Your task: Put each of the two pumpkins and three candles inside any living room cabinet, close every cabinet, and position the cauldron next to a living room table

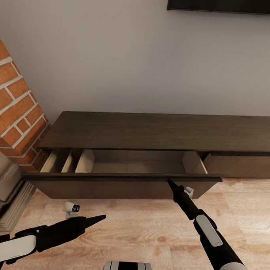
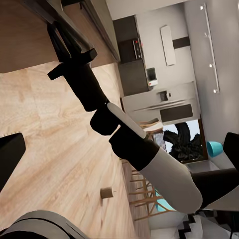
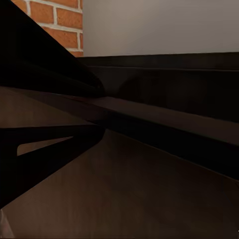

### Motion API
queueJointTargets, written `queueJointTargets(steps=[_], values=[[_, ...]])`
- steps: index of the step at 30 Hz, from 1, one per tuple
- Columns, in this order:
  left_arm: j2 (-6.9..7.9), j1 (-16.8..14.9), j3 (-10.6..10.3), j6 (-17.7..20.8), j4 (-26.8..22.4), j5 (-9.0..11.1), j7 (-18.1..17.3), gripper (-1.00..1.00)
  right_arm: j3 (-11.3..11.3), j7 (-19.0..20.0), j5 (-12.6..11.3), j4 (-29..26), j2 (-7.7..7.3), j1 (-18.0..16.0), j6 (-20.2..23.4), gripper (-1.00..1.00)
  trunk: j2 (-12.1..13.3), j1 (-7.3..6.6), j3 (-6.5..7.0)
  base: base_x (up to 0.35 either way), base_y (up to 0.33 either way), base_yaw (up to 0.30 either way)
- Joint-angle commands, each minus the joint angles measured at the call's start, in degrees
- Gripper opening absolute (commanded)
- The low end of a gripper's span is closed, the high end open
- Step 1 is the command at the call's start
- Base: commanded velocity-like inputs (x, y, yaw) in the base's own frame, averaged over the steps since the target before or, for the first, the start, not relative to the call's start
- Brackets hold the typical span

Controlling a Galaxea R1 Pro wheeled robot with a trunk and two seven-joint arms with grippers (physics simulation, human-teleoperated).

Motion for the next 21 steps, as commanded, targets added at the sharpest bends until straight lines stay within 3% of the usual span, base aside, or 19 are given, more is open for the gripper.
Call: queueJointTargets(steps=[1,6,11,21], values=[[0.02,-0.2,-0.4,-0.5,0.0,0.3,-0.2,1.00,0.9,0.1,0.4,0.1,-0.05,0.0,0.2,-1.00,0.0,-0.02,-0.05,-0.117,0.000,0.000],[0.01,-0.2,-0.4,-0.5,0.0,0.3,-0.1,1.00,0.9,-0.6,0.8,0.2,-0.16,0.0,0.3,-1.00,0.0,-0.02,-0.05,-0.033,0.000,0.000],[0.03,-0.2,-0.4,-0.5,0.0,0.3,-0.1,1.00,0.9,-0.6,0.9,0.6,-1.40,0.0,0.3,-1.00,0.0,-0.02,-0.05,-0.001,0.000,0.000],[-0.04,-0.2,-0.5,-0.5,0.0,0.3,-0.1,1.00,0.9,-0.7,1.0,1.1,-1.46,0.0,0.2,-1.00,0.0,-0.02,-0.05,-0.054,0.000,0.000]])
